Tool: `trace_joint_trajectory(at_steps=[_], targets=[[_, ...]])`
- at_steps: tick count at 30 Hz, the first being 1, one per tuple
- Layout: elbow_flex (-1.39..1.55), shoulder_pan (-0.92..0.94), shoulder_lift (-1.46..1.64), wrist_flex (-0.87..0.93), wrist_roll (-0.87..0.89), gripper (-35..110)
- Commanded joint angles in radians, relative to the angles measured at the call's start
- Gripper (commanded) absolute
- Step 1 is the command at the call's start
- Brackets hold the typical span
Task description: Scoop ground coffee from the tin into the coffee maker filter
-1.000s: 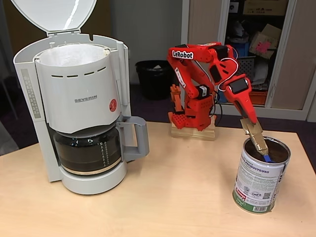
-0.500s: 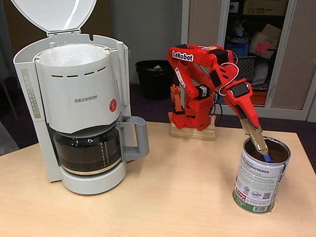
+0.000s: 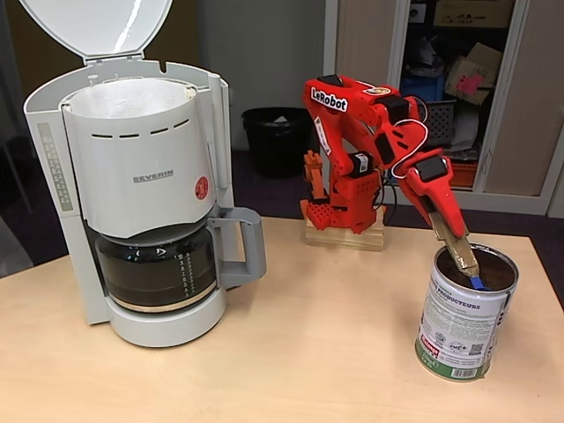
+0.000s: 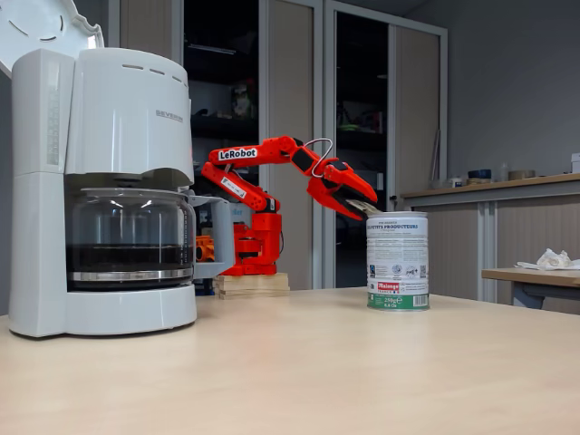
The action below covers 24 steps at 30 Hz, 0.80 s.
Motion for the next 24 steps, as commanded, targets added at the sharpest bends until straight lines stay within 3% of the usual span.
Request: trace_joint_trajectory(at_steps=[1,18,24], targets=[[-0.003,-0.003,-0.008,-0.025,-0.005,15],[-0.029,-0.018,-0.086,-0.077,0.008,13],[-0.035,-0.012,-0.104,-0.104,0.009,0]])
